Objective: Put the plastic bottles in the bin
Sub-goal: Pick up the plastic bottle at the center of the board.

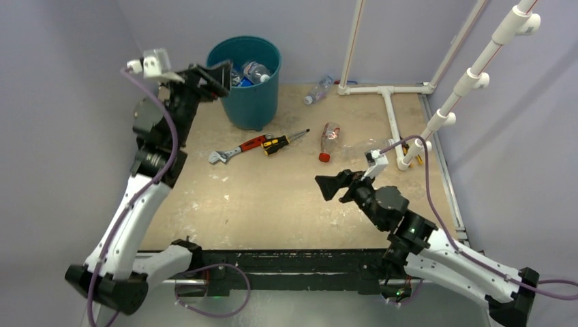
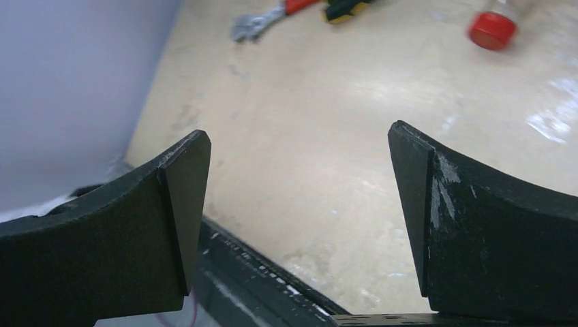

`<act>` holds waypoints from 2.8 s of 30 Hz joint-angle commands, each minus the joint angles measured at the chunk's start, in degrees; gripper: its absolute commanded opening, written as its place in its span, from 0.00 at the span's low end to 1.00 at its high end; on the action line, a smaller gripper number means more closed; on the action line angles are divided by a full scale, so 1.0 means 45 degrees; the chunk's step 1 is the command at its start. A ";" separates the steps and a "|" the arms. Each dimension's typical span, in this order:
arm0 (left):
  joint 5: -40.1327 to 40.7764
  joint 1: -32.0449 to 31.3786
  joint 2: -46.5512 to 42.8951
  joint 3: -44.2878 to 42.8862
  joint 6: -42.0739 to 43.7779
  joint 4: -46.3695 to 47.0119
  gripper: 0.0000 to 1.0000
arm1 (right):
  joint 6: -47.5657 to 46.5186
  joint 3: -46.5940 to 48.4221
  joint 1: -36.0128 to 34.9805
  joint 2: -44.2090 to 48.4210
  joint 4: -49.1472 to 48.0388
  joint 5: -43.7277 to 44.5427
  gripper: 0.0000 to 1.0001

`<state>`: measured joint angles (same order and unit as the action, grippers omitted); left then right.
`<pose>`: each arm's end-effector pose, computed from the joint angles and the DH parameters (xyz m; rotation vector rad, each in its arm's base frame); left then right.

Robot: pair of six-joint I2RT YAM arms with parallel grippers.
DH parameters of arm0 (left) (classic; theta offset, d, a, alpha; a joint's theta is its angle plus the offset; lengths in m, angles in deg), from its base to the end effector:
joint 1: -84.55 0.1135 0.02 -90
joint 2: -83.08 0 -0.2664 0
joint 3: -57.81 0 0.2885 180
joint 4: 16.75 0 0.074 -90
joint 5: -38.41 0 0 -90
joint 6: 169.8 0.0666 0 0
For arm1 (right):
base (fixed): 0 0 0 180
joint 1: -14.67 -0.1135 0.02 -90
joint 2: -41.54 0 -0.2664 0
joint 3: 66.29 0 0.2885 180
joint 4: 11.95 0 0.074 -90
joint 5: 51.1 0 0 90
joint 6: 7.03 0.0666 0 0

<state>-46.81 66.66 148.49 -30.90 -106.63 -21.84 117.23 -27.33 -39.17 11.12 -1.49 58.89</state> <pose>0.2943 -0.0892 0.5137 -0.1729 1.2668 -0.6216 0.1435 0.1578 0.2867 -0.0035 1.6795 0.9035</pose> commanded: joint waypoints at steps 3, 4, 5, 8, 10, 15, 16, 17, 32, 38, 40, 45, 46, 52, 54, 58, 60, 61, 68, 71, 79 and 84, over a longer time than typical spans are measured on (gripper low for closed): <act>-0.0366 -0.0959 -0.2409 0.4258 -0.1833 -0.1285 0.91 | 0.1361 0.0771 0.0372 -0.2704 0.1483 0.3596 0.99; -0.0352 -0.1363 -0.2558 0.4591 -0.1819 -0.1952 0.91 | 0.1401 0.0843 0.0565 -0.3232 0.1344 0.3570 0.99; -0.0267 -0.1836 -0.2679 0.4915 -0.1766 -0.2614 0.91 | 0.1436 0.0893 0.0853 -0.3793 0.1210 0.3524 0.99; 0.0075 -0.3441 -0.2993 0.5892 -0.1665 -0.3352 0.91 | 0.1295 0.0870 0.2289 -0.4873 0.0470 0.2661 0.99; 0.0571 -0.4464 -0.3318 0.6608 -0.1769 -0.3529 0.91 | 0.1166 0.0630 0.3217 -0.5548 -0.0701 0.1812 0.99; 0.1612 -0.6077 -0.4125 0.8570 -0.2416 -0.3172 0.90 | 0.1091 0.1183 0.3540 -0.8390 -0.2518 0.1462 0.97; 0.1517 -0.6107 -0.4286 0.9158 -0.2610 -0.2975 0.90 | 0.1070 0.1407 0.3566 -0.8946 -0.2803 0.1472 0.97; 0.1348 -0.6108 -0.4492 0.9568 -0.2792 -0.2713 0.90 | 0.1004 0.1686 0.3582 -0.9533 -0.2971 0.1500 0.96; 0.1497 -0.6117 -0.8405 1.2272 -0.3886 -0.3081 0.89 | 0.0800 0.4084 0.4260 -1.4956 -0.4628 0.2412 0.84; 0.1205 -0.6109 -0.8823 1.2105 -0.4081 -0.3394 0.89 | 0.0802 0.4561 0.4421 -1.5912 -0.4930 0.2597 0.70; 0.1310 -0.6108 -0.9048 1.2105 -0.4094 -0.3538 0.89 | 0.0750 0.4728 0.4495 -1.6209 -0.4907 0.2633 0.68; 0.1669 -0.6114 -0.9370 1.2103 -0.4126 -0.4083 0.89 | 0.0636 0.4964 0.4572 -1.6649 -0.4911 0.2591 0.58; 0.1692 -0.6104 -0.9385 1.2095 -0.4208 -0.4153 0.89 | 0.0603 0.4956 0.4572 -1.6717 -0.4911 0.2590 0.55; 0.1654 -0.6114 -0.9296 1.1851 -0.4329 -0.4454 0.88 | 0.0344 0.4318 0.4572 -1.6229 -0.5573 0.2428 0.33; 0.1705 -0.6107 -0.9300 1.1711 -0.4308 -0.4536 0.88 | 0.0240 0.3726 0.4480 -1.5338 -0.5788 0.2217 0.27; 0.1860 -0.6115 -0.9255 1.1264 -0.4113 -0.4644 0.88 | -0.0257 0.1750 0.4080 -1.2210 -0.6043 0.0474 0.21; 0.1904 -0.6104 -0.9083 1.0943 -0.3894 -0.4552 0.89 | -0.1022 0.0783 0.3721 -1.0332 -0.6300 -0.1039 0.21; 0.1873 -0.6098 -0.8929 1.0758 -0.3742 -0.4426 0.89 | -0.1462 0.0222 0.3437 -0.9374 -0.6489 -0.1797 0.21; 0.0181 -0.6101 -0.7163 0.9774 -0.2742 -0.1495 0.95 | -0.2466 -0.2050 0.1997 -0.3389 -0.6747 -0.8323 0.16; -0.1173 -0.6112 -0.6349 0.9757 -0.2779 0.0668 0.96 | -0.2257 -0.2428 0.1932 -0.1794 -0.6421 -0.9489 0.11; -0.3884 -0.6122 -0.4509 0.9818 -0.3817 0.4160 0.98 | -0.2331 -0.2707 0.1926 0.0110 -0.5248 -1.0045 0.01; -0.4261 -0.6118 -0.4555 0.9472 -0.3686 0.4452 0.99 | -0.2383 -0.2565 0.1926 -0.0019 -0.5061 -1.0028 0.00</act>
<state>-61.61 39.40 128.90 14.96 -122.85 -8.96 107.70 -39.43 -30.32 11.45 -25.88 16.12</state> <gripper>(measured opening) 0.992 0.467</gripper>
